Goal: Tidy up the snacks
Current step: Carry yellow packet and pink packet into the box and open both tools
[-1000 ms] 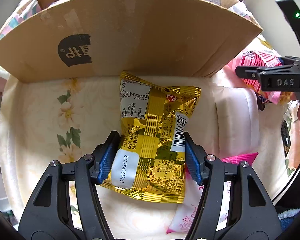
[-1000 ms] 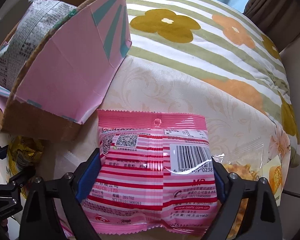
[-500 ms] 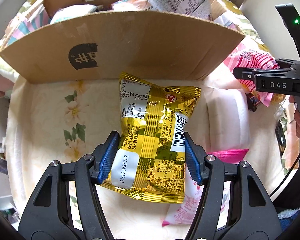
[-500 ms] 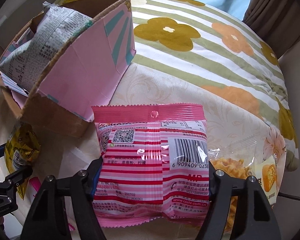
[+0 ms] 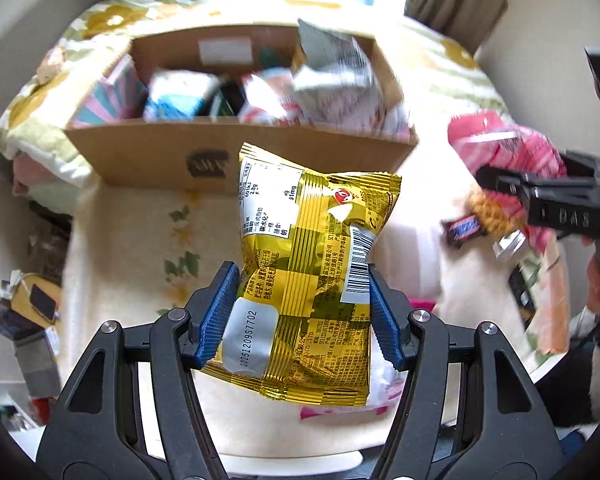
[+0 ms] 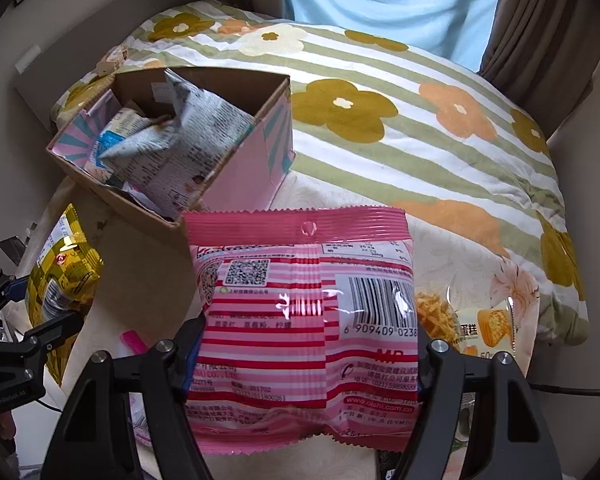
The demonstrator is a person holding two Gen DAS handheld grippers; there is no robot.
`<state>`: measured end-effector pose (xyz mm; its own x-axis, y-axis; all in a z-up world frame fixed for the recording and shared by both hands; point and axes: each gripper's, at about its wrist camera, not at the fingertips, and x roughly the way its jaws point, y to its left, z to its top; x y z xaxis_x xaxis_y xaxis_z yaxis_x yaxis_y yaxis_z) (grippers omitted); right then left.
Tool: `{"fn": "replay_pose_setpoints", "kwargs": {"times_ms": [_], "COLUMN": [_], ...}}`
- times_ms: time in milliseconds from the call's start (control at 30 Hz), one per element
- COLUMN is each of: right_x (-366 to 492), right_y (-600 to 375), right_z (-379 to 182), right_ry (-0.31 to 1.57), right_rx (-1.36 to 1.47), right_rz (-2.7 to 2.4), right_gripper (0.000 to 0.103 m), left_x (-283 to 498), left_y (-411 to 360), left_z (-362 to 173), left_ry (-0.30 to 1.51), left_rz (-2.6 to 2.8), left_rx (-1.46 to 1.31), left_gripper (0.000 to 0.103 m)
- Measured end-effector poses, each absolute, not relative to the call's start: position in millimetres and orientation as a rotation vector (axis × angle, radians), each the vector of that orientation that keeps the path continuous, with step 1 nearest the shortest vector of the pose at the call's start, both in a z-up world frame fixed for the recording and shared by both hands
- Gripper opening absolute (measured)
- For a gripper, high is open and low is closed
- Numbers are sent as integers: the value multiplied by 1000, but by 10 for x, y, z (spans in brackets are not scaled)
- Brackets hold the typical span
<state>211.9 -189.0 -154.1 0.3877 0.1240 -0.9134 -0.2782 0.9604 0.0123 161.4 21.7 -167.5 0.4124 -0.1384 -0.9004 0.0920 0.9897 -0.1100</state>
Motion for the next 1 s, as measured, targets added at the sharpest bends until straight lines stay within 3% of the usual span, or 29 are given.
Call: {"fn": "replay_pose_setpoints", "kwargs": {"times_ms": [500,867,900,933,967,1000], "right_x": [2291,2812,2851,2875,2893,2927], "right_y": [-1212,-741,-725,-711,-698,-679], "right_z": [-832,-936,-964,-988,-1013,-1026], "right_ry": [997,1013,1021,1029,1036,1041], "right_rx": [-80,-34,-30,-27,-26,-27], "right_rz": [393,401,398,396,393,389], "right_gripper": [70,70,70,70,70,70], "left_x": [2350,3457,3486,3498,3504,3501], "left_y": [1020,1476,1464,1458,1443,1446], "left_z": [-943,-1360,-1421,-1474,-1511,-1536], "left_ry": [969,1056,1063,1065,1064,1058], "left_rz": [-20,-28,-24,-30,-24,-16], "left_rx": [-88,-81,-56,-35,-12,1], "left_gripper": [59,60,63,73,92,101]}}
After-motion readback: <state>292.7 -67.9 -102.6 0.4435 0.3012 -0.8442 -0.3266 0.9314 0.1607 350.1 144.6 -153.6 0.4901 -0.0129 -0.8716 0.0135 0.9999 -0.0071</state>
